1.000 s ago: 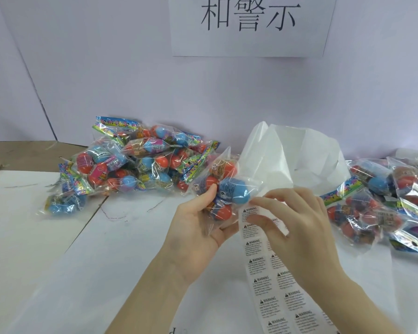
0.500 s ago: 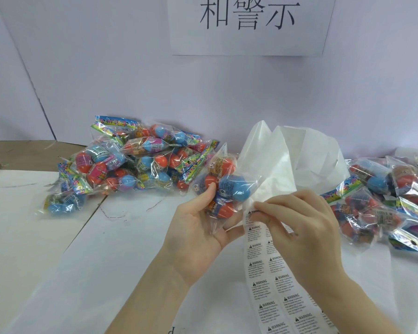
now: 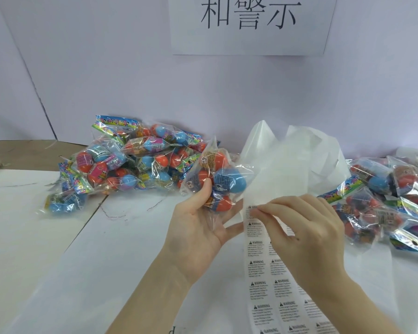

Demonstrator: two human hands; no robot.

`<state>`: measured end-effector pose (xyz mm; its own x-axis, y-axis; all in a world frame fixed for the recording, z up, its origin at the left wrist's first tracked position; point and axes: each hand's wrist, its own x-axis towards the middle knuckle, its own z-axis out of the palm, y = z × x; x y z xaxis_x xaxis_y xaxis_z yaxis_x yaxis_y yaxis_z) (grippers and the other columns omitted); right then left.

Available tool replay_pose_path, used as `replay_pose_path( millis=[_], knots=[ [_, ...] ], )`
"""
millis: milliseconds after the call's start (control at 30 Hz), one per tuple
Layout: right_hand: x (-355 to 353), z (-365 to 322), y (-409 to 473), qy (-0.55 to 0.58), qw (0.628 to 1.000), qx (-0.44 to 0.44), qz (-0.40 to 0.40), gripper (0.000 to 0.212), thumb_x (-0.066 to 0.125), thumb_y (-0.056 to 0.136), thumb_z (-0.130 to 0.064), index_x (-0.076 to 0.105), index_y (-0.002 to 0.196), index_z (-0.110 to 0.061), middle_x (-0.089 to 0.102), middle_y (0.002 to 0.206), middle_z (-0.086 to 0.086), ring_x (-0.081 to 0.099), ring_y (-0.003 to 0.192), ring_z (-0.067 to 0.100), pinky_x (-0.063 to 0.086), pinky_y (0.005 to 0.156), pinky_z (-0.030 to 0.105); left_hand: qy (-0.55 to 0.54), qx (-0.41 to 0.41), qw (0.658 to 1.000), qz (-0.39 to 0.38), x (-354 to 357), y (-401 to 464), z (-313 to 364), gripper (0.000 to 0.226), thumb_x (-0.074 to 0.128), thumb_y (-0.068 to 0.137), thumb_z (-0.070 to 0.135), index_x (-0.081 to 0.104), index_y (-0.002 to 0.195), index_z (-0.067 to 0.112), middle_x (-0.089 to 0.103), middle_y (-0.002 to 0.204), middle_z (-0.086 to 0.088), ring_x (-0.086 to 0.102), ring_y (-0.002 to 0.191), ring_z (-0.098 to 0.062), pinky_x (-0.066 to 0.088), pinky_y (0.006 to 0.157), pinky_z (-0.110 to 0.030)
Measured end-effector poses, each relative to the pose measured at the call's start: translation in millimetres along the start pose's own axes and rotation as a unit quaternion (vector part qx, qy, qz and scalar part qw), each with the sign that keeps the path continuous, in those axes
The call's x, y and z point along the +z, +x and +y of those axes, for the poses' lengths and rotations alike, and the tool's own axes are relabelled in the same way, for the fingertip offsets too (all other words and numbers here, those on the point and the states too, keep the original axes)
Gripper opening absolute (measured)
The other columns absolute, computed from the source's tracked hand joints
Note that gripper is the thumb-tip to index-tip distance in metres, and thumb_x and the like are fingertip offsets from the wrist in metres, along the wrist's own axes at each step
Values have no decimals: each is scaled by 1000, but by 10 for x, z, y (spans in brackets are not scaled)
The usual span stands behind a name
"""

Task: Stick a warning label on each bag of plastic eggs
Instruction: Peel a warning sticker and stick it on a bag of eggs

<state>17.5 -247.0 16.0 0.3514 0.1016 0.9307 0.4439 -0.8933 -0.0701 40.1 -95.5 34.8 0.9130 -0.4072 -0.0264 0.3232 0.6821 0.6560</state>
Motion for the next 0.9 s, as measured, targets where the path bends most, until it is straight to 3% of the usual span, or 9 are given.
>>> replay_pose_path(
  millis=[200,433,533,733,900],
  knots=[
    [12,-39,-13,42,995,86,-38,5,73,71,-15,73,69,-11,68,69,0,61,59,23,45,58,33,17,13,1000,-7,22,-20,-10,29,54,76,28,79,82,15,74,91,-10,72,79,-22,59,69,-38],
    [19,-117,-16,81,975,186,-90,24,66,76,-27,76,87,-9,70,79,0,63,69,24,51,62,33,40,26,998,32,54,-20,-29,32,57,72,26,76,93,10,72,99,-13,66,89,-26,56,79,-38],
    [20,-123,-4,93,970,195,-108,23,65,77,-27,76,88,-10,69,80,0,61,72,25,50,63,36,48,17,997,58,54,-16,-52,38,60,68,27,74,96,7,69,104,-15,56,102,-30,52,86,-42],
    [5,-121,11,125,957,222,-137,23,62,77,-29,76,86,-13,65,85,-2,59,78,25,48,68,39,58,9,994,91,49,-13,-71,45,61,68,28,66,106,5,58,109,-17,47,102,-29,44,96,-46],
    [3,-110,12,95,965,207,-133,18,65,73,-26,75,79,-12,64,84,-1,57,76,25,42,66,34,55,-1,996,65,56,-14,-79,49,58,73,25,61,116,2,64,117,-21,55,100,-29,53,84,-38]
  ],
)
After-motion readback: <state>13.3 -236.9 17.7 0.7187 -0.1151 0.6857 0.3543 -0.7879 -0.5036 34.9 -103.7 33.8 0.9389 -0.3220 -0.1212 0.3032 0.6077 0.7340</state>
